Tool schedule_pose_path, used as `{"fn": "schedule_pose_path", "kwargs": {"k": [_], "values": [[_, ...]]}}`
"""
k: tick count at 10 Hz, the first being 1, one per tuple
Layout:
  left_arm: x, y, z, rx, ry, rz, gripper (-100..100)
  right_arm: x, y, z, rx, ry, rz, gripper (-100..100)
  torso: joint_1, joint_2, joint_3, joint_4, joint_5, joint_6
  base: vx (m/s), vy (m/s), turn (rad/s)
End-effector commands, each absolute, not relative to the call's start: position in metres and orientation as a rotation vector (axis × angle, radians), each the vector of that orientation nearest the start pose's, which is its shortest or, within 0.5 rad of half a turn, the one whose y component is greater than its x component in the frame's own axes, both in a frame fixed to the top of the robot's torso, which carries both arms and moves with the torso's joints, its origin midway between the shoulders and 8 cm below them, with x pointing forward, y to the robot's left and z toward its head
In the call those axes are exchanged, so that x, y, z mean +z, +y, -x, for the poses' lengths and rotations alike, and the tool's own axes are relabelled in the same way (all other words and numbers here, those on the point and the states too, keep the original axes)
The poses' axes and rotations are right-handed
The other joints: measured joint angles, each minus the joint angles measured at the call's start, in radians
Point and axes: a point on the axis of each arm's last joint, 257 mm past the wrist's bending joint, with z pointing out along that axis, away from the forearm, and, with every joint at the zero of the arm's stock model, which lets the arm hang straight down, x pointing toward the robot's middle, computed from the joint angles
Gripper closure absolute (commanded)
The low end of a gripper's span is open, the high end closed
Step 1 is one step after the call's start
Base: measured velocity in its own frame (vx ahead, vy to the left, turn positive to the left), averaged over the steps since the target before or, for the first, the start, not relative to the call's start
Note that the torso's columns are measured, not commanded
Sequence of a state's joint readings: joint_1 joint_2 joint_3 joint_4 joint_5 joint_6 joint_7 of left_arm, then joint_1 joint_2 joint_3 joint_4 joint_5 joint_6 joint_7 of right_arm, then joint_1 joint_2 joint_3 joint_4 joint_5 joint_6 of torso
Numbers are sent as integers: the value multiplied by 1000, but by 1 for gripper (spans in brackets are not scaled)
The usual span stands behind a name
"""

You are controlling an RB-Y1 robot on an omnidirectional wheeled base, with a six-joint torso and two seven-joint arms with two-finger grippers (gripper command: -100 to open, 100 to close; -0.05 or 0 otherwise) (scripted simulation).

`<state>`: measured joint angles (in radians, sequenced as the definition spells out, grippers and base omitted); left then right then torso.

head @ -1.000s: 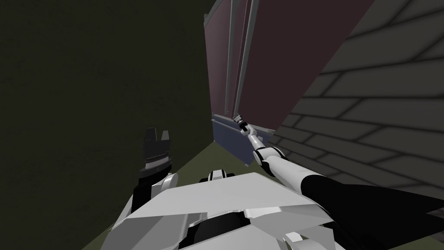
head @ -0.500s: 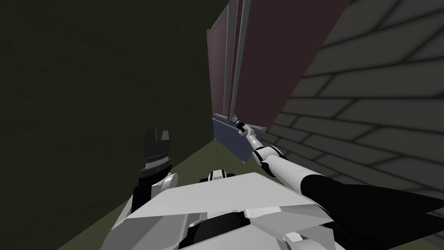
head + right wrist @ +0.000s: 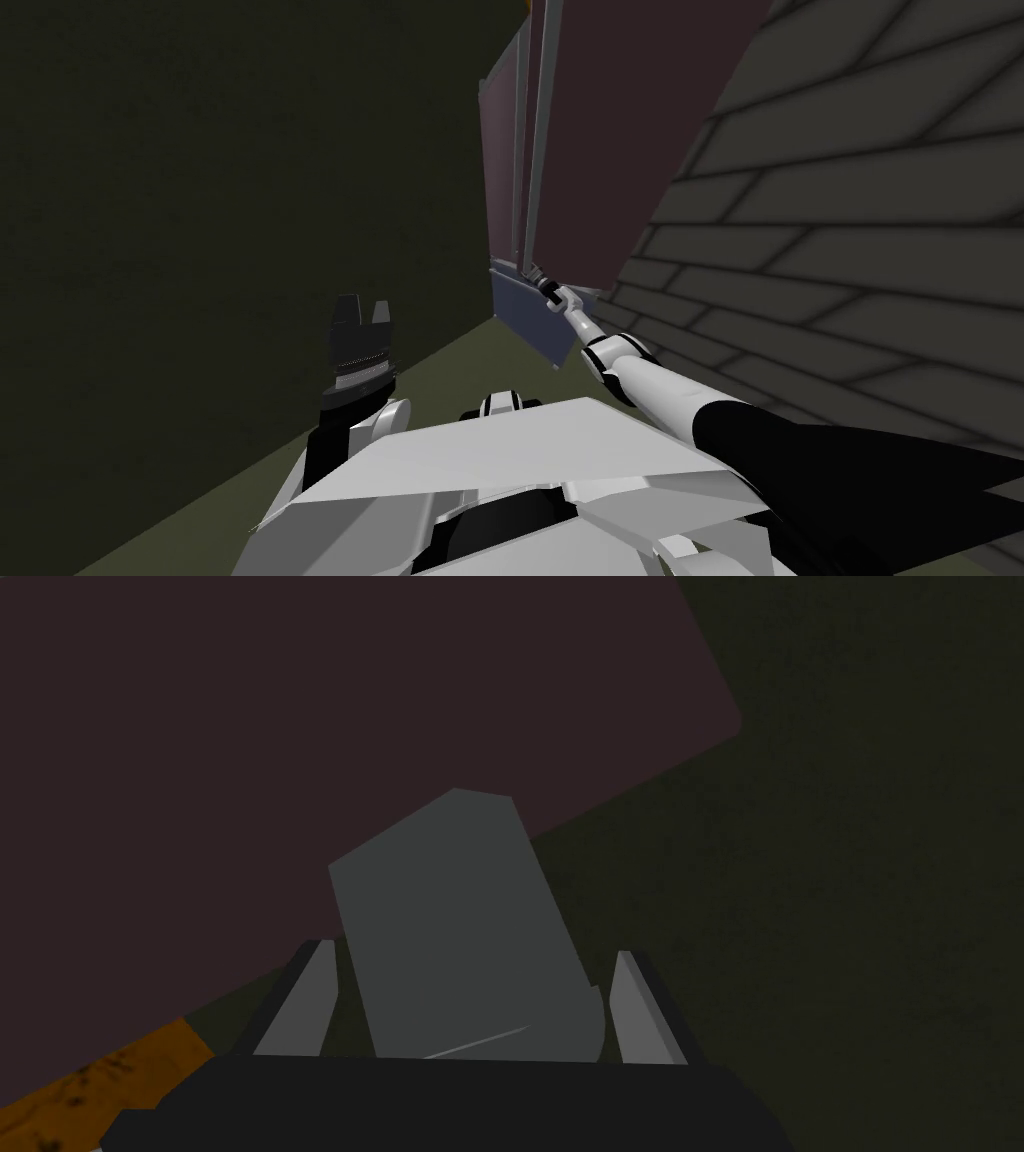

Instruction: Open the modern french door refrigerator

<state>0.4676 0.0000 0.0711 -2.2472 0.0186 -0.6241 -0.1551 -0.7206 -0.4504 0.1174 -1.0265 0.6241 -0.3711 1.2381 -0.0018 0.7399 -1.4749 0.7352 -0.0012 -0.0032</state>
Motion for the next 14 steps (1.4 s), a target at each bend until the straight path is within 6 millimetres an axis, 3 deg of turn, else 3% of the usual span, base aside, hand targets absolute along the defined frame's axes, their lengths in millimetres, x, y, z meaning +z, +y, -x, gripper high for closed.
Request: {"fn": "schedule_pose_path", "kwargs": {"k": [1, 6, 7, 8, 9, 14], "values": [[44, 298, -325, -1132, 546, 511, 0, -10, -154, -675, -281, 985, 839, 100, 2, -1, -1, 0, 0, 2, -217, -187, 133], [44, 298, -325, -1132, 546, 511, 0, -12, -99, -655, -148, 922, 910, 100, 3, -5, -3, 0, 1, 2, -170, -165, 93], [44, 298, -325, -1132, 546, 511, 0, -8, -107, -657, -171, 927, 897, 100, 5, -4, -2, -1, 2, 1, -96, -64, 29], [44, 298, -325, -1132, 546, 511, 0, -10, -83, -644, -106, 893, 930, 100, 8, -9, -5, 1, 3, 3, -136, -151, 83], [44, 298, -325, -1132, 546, 511, 0, -10, -83, -644, -106, 893, 930, 100, 2, -6, -4, 0, 2, 0, -128, -190, 80], [44, 298, -325, -1131, 546, 511, 0, -10, -36, -612, 36, 814, 998, 100, -1, -4, -3, 1, 0, 4, -97, -186, 82]]}}
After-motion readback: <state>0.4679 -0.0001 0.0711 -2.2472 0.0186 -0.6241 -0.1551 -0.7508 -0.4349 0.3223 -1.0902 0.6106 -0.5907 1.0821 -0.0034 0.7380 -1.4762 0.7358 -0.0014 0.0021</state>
